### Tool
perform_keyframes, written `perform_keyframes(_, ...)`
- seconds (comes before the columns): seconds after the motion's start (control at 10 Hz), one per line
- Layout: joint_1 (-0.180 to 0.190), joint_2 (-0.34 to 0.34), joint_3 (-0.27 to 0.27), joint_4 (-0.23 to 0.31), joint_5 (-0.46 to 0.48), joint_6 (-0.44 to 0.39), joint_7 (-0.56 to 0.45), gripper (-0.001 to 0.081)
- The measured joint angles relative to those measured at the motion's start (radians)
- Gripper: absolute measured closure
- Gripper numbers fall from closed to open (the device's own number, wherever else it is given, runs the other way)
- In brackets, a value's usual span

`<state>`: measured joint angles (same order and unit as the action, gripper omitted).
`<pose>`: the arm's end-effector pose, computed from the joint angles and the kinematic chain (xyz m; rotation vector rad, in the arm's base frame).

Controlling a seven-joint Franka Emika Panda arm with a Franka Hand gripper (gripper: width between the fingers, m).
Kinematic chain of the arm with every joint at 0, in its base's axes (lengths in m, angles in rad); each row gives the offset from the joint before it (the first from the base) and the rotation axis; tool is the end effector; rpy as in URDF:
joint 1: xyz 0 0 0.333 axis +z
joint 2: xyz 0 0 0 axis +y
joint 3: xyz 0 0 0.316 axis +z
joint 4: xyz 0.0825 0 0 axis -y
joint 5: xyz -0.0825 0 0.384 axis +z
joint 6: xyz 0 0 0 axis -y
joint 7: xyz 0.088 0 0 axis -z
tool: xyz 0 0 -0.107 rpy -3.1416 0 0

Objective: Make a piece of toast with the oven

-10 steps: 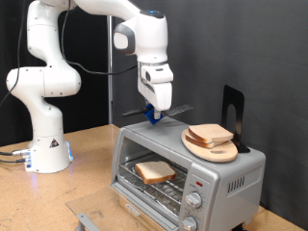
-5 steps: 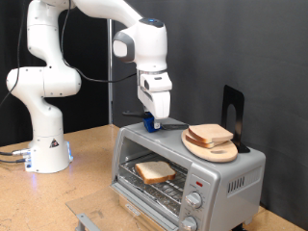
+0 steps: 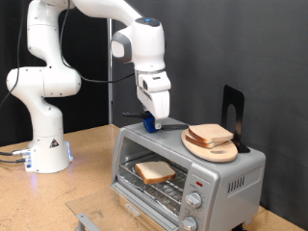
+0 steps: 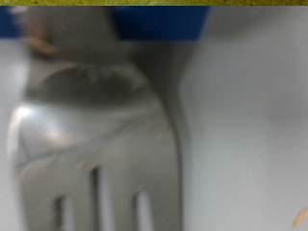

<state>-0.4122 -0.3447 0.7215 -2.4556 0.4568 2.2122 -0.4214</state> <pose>0.4242 0.1522 0.3956 -2.9287 -0.6484 -0.0894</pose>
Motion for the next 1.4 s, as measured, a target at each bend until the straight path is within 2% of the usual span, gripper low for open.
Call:
perform_keyframes(0.2, 0.007, -0.033, -0.051, 0.008, 0.082, -0.004, -0.086, -0.0002)
perform_keyframes(0.3, 0.007, -0.052, -0.081, 0.018, 0.105, -0.035, -0.121, -0.0002)
perform_keyframes(0.5, 0.008, -0.072, -0.14, 0.055, 0.109, -0.153, -0.188, -0.0002)
perform_keyframes(0.6, 0.007, -0.072, -0.135, 0.05, 0.109, -0.139, -0.179, -0.0002)
perform_keyframes(0.7, 0.013, -0.075, -0.144, 0.042, 0.147, -0.136, -0.231, -0.0002)
perform_keyframes(0.9, 0.019, -0.093, -0.237, 0.03, 0.22, -0.235, -0.413, -0.0002)
perform_keyframes(1.0, 0.014, -0.097, -0.285, 0.029, 0.222, -0.287, -0.479, -0.0002)
perform_keyframes(1.2, -0.008, -0.096, -0.36, 0.026, 0.217, -0.332, -0.581, -0.0002)
perform_keyframes(1.3, -0.013, -0.089, -0.376, 0.027, 0.217, -0.351, -0.616, -0.0002)
perform_keyframes(1.4, -0.014, -0.089, -0.371, 0.027, 0.217, -0.348, -0.607, -0.0002)
